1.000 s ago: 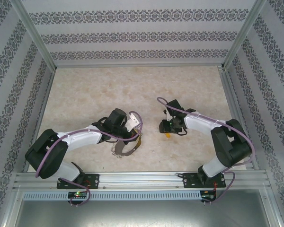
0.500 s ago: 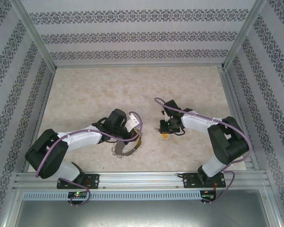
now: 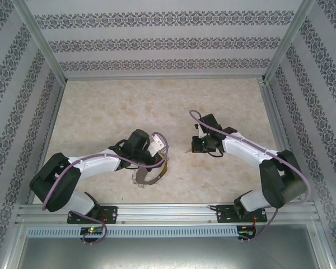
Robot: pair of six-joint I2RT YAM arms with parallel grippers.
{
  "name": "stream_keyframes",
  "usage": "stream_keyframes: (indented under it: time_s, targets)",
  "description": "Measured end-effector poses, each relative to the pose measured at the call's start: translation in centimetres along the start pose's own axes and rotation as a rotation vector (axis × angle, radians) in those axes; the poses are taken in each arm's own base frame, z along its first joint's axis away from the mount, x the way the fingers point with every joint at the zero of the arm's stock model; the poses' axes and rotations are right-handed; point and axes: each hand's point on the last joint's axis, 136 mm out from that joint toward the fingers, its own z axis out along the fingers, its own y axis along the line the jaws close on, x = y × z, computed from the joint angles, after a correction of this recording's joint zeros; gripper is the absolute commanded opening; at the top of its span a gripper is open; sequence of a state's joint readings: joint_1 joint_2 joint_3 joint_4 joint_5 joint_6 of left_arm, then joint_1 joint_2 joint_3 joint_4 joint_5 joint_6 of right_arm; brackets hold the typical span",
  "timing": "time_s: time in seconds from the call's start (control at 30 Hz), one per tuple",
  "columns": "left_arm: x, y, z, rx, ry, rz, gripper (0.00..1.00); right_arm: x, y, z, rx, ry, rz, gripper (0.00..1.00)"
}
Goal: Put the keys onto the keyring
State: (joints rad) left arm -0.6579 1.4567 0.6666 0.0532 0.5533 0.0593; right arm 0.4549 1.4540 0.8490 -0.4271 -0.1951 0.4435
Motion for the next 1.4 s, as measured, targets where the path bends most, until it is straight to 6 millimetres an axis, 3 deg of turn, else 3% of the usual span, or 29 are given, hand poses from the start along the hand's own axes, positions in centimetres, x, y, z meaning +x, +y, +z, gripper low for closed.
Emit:
stream_keyframes:
  time_s: [0.53, 0.93, 1.4]
  targets:
    - [-1.9, -0.3, -0.9, -0.005, -0.070, 0.054, 0.00, -3.3, 1.9, -4.4, -0.116, -0.216, -0.050, 0.00]
    - [-3.1, 0.2, -1.0, -0.042, -0.110, 0.143, 0.00, -2.1, 2.3, -4.9, -0.174, -0.280, -0.185, 0.00]
    - [-5.0, 0.4, -0.5, -0.043, -0.141, 0.207, 0.00, -0.5, 4.9, -5.5, -0.321, -0.306, -0.348, 0.00]
